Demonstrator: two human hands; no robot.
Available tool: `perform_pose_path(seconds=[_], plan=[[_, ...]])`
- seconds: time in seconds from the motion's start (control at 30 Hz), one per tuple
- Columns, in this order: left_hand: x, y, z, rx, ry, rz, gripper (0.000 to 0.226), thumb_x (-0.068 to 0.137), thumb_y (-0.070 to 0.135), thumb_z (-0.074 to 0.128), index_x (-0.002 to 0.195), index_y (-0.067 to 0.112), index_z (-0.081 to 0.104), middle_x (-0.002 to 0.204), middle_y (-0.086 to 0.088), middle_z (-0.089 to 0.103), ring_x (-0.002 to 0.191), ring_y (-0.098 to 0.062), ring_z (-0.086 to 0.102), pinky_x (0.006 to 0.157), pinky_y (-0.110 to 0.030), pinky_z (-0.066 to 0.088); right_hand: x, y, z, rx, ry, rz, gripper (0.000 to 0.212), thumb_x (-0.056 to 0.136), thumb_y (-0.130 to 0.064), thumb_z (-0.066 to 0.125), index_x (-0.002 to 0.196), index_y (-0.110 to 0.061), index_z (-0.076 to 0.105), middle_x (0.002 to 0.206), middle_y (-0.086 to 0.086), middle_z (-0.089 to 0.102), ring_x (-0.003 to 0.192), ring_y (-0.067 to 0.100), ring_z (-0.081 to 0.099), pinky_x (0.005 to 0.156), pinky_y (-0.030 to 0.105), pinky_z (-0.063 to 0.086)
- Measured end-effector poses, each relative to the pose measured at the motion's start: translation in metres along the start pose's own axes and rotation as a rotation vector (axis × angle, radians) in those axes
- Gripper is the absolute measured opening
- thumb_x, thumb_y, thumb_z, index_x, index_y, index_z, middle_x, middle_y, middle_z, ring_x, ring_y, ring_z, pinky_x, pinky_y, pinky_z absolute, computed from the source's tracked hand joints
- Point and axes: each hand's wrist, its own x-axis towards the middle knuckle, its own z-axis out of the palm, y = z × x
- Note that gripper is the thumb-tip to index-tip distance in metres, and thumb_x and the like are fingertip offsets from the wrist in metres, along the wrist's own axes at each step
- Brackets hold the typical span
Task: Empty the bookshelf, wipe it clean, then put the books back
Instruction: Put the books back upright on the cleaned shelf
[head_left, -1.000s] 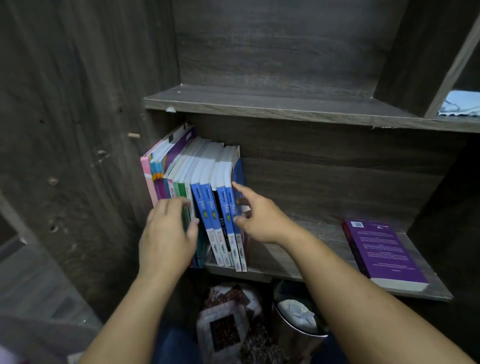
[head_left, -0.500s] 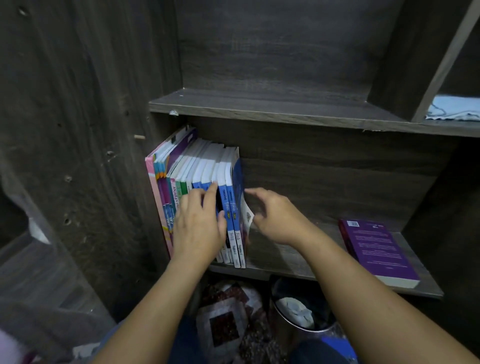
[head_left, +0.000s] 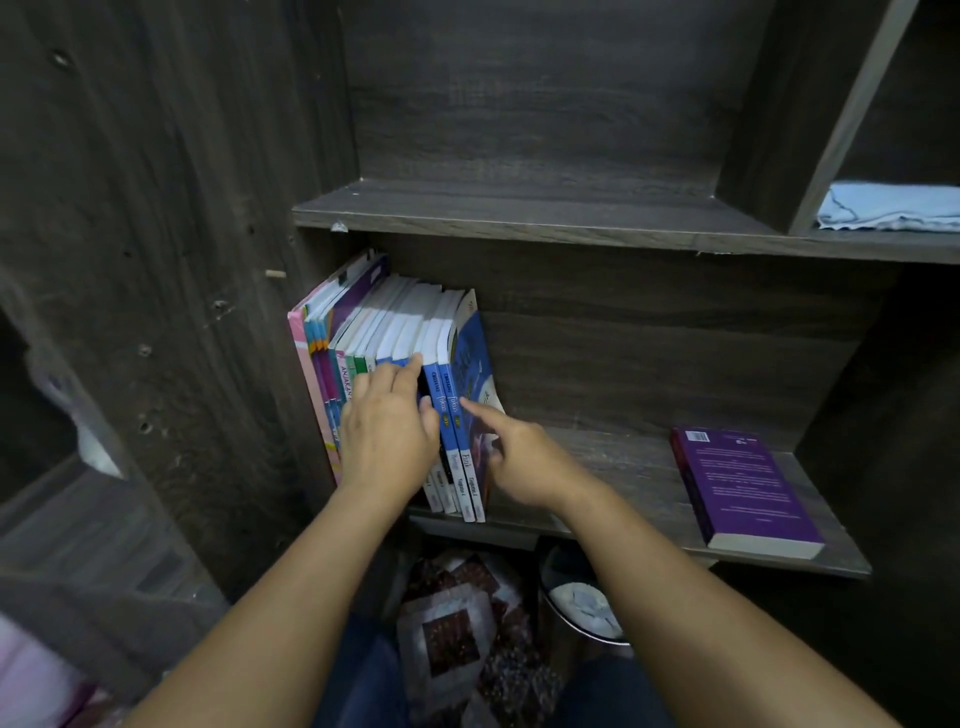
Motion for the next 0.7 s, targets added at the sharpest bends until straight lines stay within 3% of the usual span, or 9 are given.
perform_pose_path(seconds=[0.1,0.2,0.37,0.5,0.6,0.7], plan=[[-0.001,0.003,-0.002,-0.012,-0.024,-0.032,0.051,0.095,0.020,0.049,0.144,0.014,0.040,0.121,-0.005,0.055,0.113,-0.024,0.045,0.094,-0.040,0.039,-0.010,0.003,-0.006,-0.023,0.034,0.024,0.065,0.093,-0.001,0.043,0.147,-0.038,0.037,0.134,0.004,0.057,0.095,0.010,0.056,0.076,0.017,0.041],[0.003,0.008,-0.005,0.052,-0.008,-0.050,0.043,0.092,0.020,0.052,0.134,0.013,0.050,0.118,-0.007,0.057,0.111,-0.025,0.048,0.090,-0.041,0.042,-0.019,0.008,-0.013,-0.034,0.052,0.052,0.062,0.093,-0.002,0.044,0.144,-0.036,0.042,0.134,0.001,0.056,0.098,0.010,0.055,0.078,0.014,0.037],[0.004,0.020,-0.012,0.005,-0.002,-0.093,0.016,0.092,0.017,0.052,0.106,0.008,0.053,0.101,-0.008,0.052,0.089,-0.026,0.054,0.071,-0.038,0.046,-0.035,0.017,-0.015,-0.038,0.063,0.076,0.056,0.092,-0.006,0.047,0.140,-0.036,0.047,0.122,0.003,0.063,0.100,0.023,0.065,0.084,0.034,0.054],[-0.005,0.027,-0.016,0.003,0.038,-0.135,0.018,0.094,0.022,0.056,0.088,0.011,0.043,0.079,-0.008,0.056,0.066,-0.025,0.051,0.056,-0.035,0.041,-0.045,0.021,-0.018,-0.048,0.057,0.092,0.055,0.092,-0.006,0.049,0.138,-0.036,0.049,0.116,0.003,0.064,0.090,0.023,0.067,0.077,0.029,0.052],[-0.005,0.031,-0.022,-0.029,-0.022,-0.207,0.022,0.091,0.018,0.059,0.101,0.010,0.041,0.083,-0.009,0.057,0.070,-0.026,0.055,0.056,-0.037,0.046,-0.050,0.022,-0.018,-0.050,0.046,0.103,0.055,0.090,-0.006,0.049,0.137,-0.035,0.051,0.114,0.009,0.067,0.092,0.026,0.067,0.078,0.032,0.054],[-0.007,0.039,-0.025,0.025,-0.131,-0.247,0.045,0.087,0.020,0.062,0.118,0.013,0.030,0.092,-0.011,0.054,0.073,-0.026,0.054,0.055,-0.036,0.043,-0.053,0.022,-0.018,-0.049,0.050,0.096,0.054,0.089,-0.006,0.049,0.135,-0.035,0.053,0.113,0.009,0.069,0.095,0.028,0.066,0.083,0.035,0.054]])
